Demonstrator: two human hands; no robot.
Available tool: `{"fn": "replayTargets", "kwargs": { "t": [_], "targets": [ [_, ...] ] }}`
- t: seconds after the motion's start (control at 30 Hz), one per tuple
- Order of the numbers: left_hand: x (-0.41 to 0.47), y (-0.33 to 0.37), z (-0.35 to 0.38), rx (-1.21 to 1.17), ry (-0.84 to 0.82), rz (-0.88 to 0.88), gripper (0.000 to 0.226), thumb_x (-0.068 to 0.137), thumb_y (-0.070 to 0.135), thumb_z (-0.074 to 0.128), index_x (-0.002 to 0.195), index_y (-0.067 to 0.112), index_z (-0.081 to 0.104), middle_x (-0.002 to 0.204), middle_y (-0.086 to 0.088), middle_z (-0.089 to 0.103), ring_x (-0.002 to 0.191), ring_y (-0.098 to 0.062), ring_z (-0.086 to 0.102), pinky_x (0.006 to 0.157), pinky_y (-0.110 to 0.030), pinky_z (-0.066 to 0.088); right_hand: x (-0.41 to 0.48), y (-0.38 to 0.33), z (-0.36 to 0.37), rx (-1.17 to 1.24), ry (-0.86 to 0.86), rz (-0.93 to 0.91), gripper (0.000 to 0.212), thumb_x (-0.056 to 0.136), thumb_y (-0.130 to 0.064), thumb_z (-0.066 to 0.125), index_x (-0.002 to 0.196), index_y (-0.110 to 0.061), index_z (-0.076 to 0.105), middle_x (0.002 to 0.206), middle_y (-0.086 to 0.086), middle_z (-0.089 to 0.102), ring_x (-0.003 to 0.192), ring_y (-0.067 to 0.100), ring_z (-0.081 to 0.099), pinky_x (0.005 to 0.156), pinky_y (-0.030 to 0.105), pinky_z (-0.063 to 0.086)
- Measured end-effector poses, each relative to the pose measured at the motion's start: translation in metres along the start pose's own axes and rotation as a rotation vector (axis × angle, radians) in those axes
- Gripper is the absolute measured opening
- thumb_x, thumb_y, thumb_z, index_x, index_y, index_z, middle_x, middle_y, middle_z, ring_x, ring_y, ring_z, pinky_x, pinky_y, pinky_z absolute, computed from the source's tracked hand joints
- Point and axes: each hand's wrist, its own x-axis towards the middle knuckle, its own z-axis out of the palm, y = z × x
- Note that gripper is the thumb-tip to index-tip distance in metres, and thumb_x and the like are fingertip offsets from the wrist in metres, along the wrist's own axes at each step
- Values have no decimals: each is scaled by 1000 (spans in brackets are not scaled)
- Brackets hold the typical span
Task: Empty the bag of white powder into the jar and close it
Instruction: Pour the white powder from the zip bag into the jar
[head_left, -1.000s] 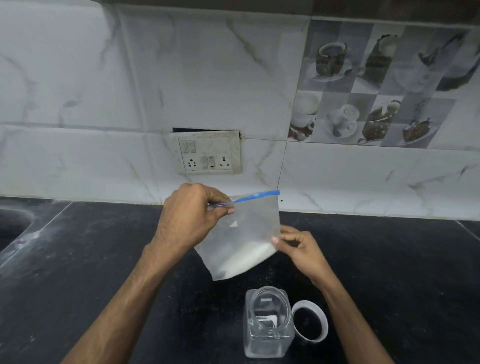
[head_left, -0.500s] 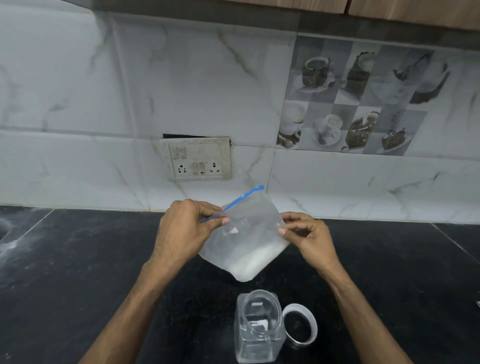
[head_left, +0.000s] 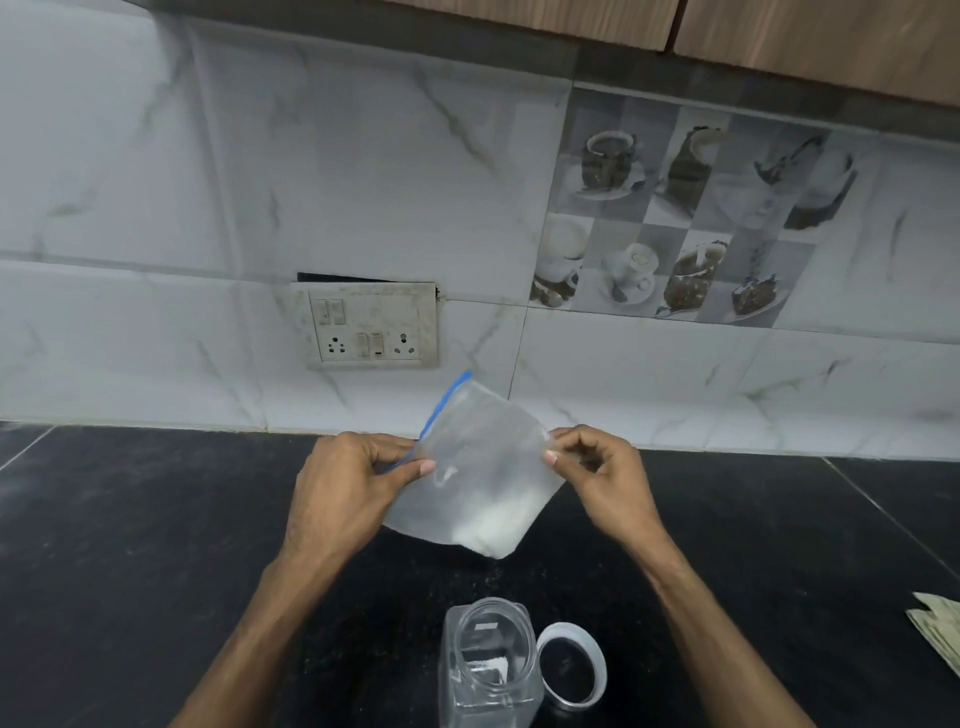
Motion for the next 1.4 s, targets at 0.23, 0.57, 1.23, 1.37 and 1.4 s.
{"fn": "replayTargets", "kwargs": {
  "t": [0.23, 0.57, 1.23, 1.37, 1.4],
  "targets": [
    [2, -7, 5, -66, 35, -33, 26, 72, 35, 82, 80, 55, 68, 79, 30, 72, 77, -2, 72, 76, -42, 59, 1, 3, 0, 2, 34, 3, 7, 91, -12, 72, 86, -16, 73, 86, -5, 75, 83, 8, 69, 77, 21, 52],
    [5, -14, 9, -95, 55, -25, 27, 72, 30, 83, 79, 51, 69, 82, 19, 76, 80, -3, 73, 79, -43, 61, -4, -1, 2, 45, 68, 48, 12, 90, -10, 73, 84, -20, 74, 81, -6, 76, 76, 7, 71, 56, 20, 53],
    [-22, -14, 50, -341, -165, 41, 15, 77, 14, 80, 86, 25, 80, 86, 24, 75, 88, 3, 73, 72, -11, 57, -39, -5, -57, -43, 124, 204, 14, 100, -20, 59, 90, -14, 68, 86, -5, 70, 79, 8, 70, 79, 34, 64],
    [-31, -13, 62, -377, -186, 30, 16, 77, 9, 79, 88, 22, 80, 87, 25, 75, 89, 2, 73, 72, -13, 58, -52, -6, -73, 6, 181, 235, 14, 87, -11, 76, 99, -15, 68, 89, 1, 79, 83, 15, 77, 80, 30, 61],
    [-33, -12, 64, -383, -180, 27, 17, 77, 8, 79, 88, 21, 80, 86, 25, 75, 88, 2, 73, 72, -13, 58, -55, -7, -76, 12, 196, 249, 24, 83, -7, 79, 101, -16, 67, 90, 4, 79, 83, 18, 77, 80, 29, 60]
  ]
}}
